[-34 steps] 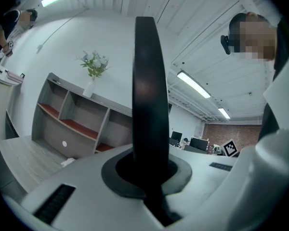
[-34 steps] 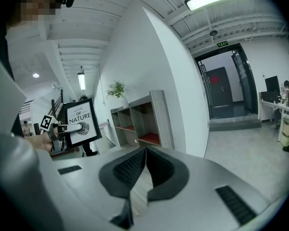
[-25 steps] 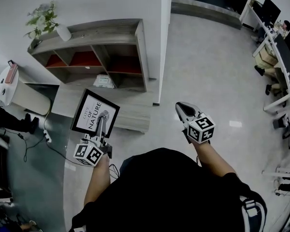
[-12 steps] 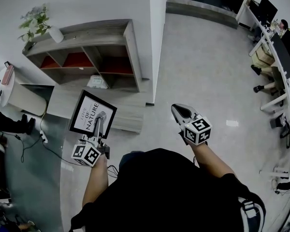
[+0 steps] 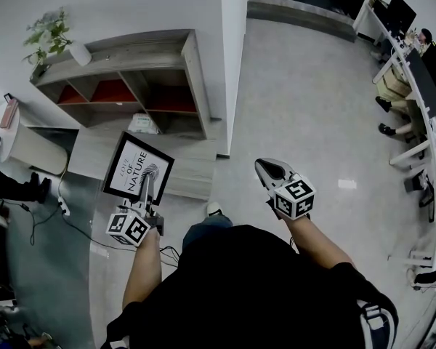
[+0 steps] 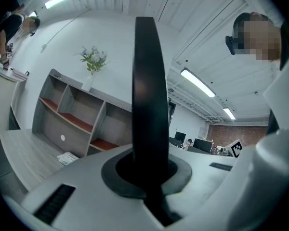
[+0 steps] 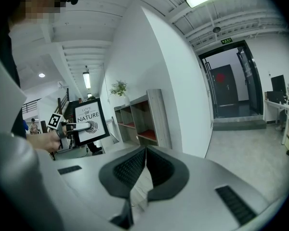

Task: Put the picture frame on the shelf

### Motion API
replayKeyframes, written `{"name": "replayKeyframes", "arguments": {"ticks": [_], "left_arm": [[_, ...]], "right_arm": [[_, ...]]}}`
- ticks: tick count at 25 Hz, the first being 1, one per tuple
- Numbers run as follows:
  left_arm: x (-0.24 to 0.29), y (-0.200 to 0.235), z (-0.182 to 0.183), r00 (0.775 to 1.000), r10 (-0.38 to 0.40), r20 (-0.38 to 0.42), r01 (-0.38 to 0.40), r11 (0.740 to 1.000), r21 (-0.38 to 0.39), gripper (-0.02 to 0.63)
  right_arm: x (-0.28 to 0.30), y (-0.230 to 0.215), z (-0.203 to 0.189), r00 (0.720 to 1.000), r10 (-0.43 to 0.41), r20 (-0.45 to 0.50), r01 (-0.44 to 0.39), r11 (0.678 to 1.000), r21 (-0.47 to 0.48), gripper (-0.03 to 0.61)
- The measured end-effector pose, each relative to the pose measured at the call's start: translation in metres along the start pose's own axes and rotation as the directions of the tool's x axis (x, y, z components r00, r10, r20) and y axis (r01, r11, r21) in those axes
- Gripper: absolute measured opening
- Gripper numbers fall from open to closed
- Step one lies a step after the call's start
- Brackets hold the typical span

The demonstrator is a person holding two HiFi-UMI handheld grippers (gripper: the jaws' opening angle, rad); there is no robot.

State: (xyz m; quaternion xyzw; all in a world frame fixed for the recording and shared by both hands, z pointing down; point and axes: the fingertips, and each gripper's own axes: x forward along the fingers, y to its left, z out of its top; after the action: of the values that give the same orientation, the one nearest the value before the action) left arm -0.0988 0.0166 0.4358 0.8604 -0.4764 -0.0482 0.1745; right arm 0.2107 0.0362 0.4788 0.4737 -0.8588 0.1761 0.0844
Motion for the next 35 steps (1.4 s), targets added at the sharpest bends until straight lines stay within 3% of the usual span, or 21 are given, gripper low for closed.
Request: {"name": "replayKeyframes", "arguments": {"ticks": [10,17,35], "left_arm": [[0.018,0.016,-0.003,1.0,0.022,0.017,-0.022,1.0,-0.002,0.028],[0.03,0.035,-0.001,0.999,0.043,0.025,-0.043,0.999,0.011,0.028],[0.082,0.086,0.008,0.997,0.069,0.029,-0.07,0.997,0.027,0.028]], "right_arm": [[0.022,0.0,0.001,0.999,0.035,-0.034,-0.036,0.999,-0.02,0.015],[0.051,0.001,0.026,0.998,0.055,-0.022,-0.056,0.997,-0.051,0.015],[0.108,-0.008,0.049,0.996,0.074,-0.044,-0.076,0.995,-0.058,0.015]]}}
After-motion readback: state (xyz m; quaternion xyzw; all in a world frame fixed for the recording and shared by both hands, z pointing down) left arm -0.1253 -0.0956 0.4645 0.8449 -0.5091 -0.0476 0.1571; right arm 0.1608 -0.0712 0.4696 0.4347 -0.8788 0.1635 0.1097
